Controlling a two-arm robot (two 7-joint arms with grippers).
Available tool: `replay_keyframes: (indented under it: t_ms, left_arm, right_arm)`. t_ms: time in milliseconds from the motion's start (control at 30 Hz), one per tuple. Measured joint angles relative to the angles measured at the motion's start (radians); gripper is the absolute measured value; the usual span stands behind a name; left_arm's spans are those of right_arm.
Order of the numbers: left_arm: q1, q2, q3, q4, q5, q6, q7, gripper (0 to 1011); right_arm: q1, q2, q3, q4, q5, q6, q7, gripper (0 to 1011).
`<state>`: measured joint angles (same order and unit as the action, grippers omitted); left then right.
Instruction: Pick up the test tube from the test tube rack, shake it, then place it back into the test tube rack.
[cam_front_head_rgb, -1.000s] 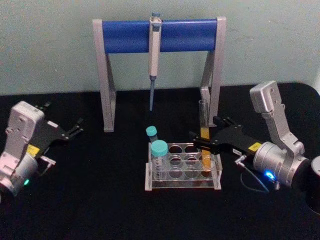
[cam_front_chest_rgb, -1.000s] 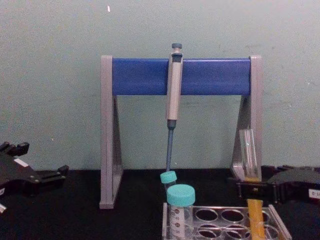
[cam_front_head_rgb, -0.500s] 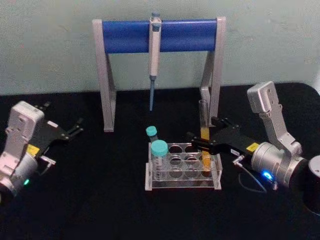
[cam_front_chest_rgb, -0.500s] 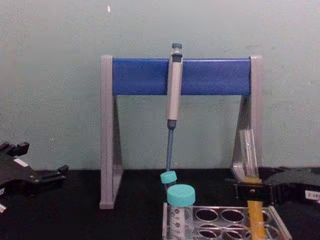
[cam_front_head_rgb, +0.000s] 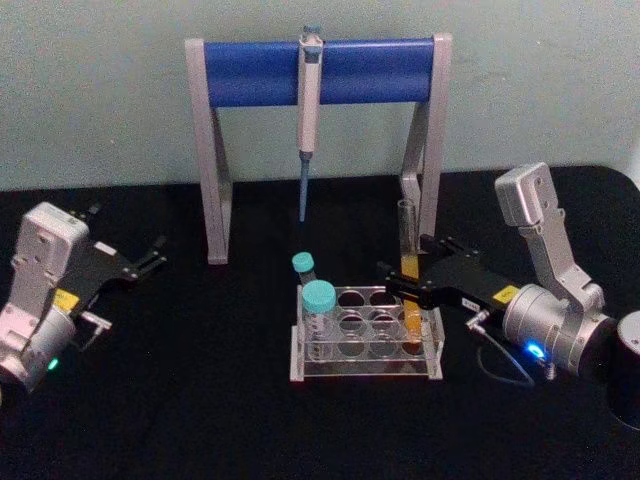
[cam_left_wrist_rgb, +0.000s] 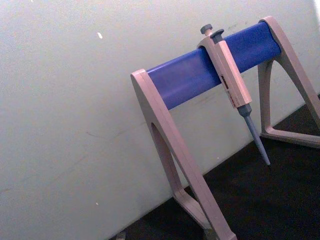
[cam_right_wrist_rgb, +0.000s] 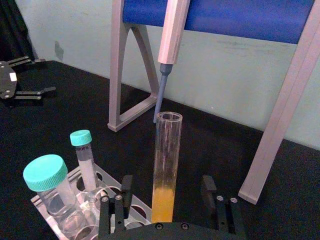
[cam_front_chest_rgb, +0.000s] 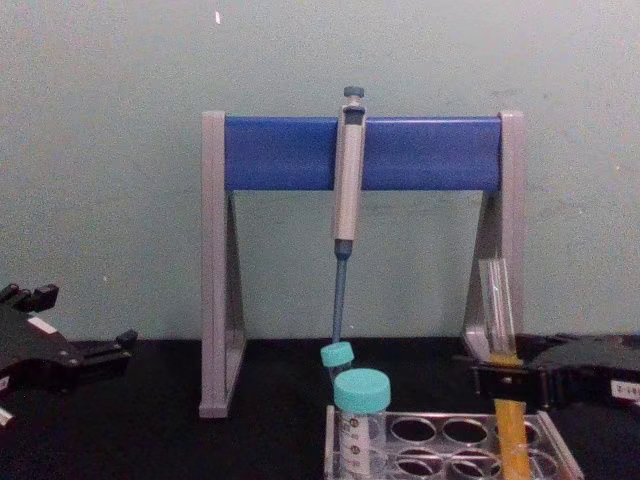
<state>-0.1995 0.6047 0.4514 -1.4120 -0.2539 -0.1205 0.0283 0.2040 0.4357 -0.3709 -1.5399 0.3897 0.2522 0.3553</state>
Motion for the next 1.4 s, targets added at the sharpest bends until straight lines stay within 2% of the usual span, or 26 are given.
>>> replay_keyframes:
  t_ms: [67,100,133,300,467,533,700,800,1233,1400]
  left_arm:
    - [0.000,0.000,0.000,0.000,0.000,0.000,0.000,1001]
    - [0.000,0.000,0.000,0.000,0.000,0.000,0.000,1001]
    - [0.000,0.000,0.000,0.000,0.000,0.000,0.000,1001]
    - [0.000,0.000,0.000,0.000,0.000,0.000,0.000,1001]
    - [0.000,0.000,0.000,0.000,0.000,0.000,0.000,1002]
    - [0.000,0.000,0.000,0.000,0.000,0.000,0.000,1001]
    - [0.000,0.000,0.000,0.000,0.000,0.000,0.000,1001]
    - [0.000,0.000,0.000,0.000,0.000,0.000,0.000,1001]
    - [0.000,0.000,0.000,0.000,0.000,0.000,0.000,1001]
    - [0.000,0.000,0.000,0.000,0.000,0.000,0.000,1001]
  right_arm:
    - [0.000,0.000,0.000,0.000,0.000,0.000,0.000,847]
    - [0.000,0.000,0.000,0.000,0.000,0.000,0.000,847]
    - [0.000,0.000,0.000,0.000,0.000,0.000,0.000,793]
    - [0.000,0.000,0.000,-0.001,0.000,0.000,-0.001,658]
    - [0.000,0.000,0.000,-0.001,0.000,0.000,-0.001,474]
    - [0.000,0.000,0.000,-0.001,0.000,0.000,-0.001,442]
    - [0.000,0.000,0.000,-0.001,0.001,0.000,-0.001,258]
    - [0.000,0.000,0.000,-0.001,0.001,0.000,-0.001,232]
    - [0.000,0.000,0.000,-0.001,0.001,-0.001,-0.001,232]
    - [-0.011,0.000,0.003,-0.002,0.000,-0.032,0.003,232]
